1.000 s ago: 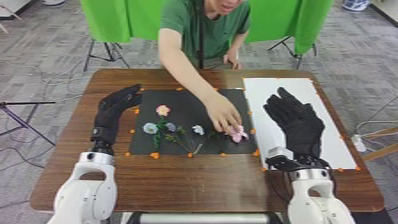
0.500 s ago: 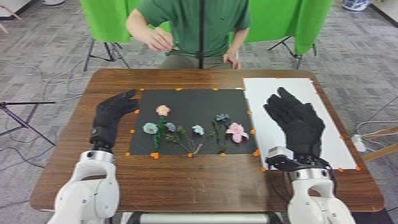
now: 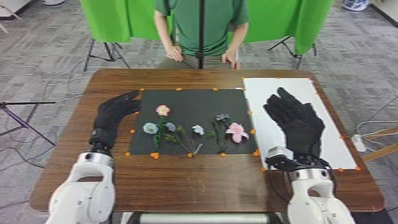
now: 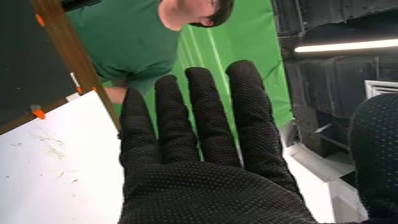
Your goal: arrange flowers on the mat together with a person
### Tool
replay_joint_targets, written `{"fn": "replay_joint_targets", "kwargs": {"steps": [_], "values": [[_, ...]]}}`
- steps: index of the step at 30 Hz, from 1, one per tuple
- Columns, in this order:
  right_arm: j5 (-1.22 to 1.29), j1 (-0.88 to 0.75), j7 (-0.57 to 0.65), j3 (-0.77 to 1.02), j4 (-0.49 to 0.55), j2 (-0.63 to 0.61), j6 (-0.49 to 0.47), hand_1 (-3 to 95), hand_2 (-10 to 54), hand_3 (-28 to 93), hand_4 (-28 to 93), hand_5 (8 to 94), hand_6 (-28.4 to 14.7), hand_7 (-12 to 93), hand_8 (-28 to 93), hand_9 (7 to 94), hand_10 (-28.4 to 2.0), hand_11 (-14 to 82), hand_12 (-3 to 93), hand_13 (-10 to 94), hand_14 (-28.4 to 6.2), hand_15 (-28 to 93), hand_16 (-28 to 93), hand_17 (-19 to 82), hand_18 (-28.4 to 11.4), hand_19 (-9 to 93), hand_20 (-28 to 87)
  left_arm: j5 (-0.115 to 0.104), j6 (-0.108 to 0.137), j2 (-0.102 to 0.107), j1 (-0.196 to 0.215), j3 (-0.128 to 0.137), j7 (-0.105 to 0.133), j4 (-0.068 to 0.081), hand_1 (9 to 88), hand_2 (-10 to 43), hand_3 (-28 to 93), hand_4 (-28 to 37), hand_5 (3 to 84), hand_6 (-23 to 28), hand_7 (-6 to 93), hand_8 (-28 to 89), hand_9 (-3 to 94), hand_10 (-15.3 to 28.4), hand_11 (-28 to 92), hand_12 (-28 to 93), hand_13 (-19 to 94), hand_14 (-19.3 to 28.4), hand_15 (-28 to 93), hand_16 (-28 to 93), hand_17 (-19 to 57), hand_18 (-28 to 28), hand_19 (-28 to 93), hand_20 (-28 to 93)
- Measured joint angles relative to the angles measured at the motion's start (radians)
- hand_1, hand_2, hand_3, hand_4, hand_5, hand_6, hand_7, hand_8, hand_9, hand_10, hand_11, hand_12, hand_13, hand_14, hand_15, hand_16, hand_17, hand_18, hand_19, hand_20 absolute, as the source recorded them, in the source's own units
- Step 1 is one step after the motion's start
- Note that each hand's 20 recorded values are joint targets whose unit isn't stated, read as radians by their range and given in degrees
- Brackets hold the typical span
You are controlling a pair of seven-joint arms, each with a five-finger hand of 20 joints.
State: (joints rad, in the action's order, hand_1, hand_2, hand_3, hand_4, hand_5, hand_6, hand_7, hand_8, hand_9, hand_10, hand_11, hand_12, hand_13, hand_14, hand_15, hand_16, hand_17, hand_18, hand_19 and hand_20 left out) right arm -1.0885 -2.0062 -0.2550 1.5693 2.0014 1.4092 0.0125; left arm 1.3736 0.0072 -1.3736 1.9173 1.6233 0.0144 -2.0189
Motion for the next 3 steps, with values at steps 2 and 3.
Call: {"fn": "replay_joint_targets", "kwargs": {"steps": [2, 3], "values": [[0.0, -0.001, 0.001, 0.0, 0.0, 0.0, 0.002, 5.5, 6.0, 76, -17, 48.3, -0.3, 9, -7, 45.4, -14.0, 5.5, 13.2, 32, -12.6, 10, 16, 19, -15.1, 3, 28, 0.0, -0.036, -0.001, 0.0, 0.004, 0.018, 0.007, 27.7, 4.3, 63, -17.9, 49.1, 5.1, 10.9, -5, 46.3, 14.6, 20, 15, 37, 19.4, 26, 1, 3.4, 14.7, 20, 19], [0.0, -0.001, 0.001, 0.0, 0.0, 0.0, 0.003, 5.5, 6.0, 76, -17, 48.4, -0.3, 9, -7, 45.4, -14.0, 5.5, 13.2, 32, -12.6, 10, 16, 19, -15.1, 3, 28, 0.0, -0.048, -0.002, 0.0, 0.005, 0.027, 0.009, 27.7, 4.2, 63, -17.9, 49.0, 5.0, 10.9, -5, 46.4, 14.6, 20, 15, 37, 19.4, 26, 1, 3.5, 14.7, 20, 19]]}}
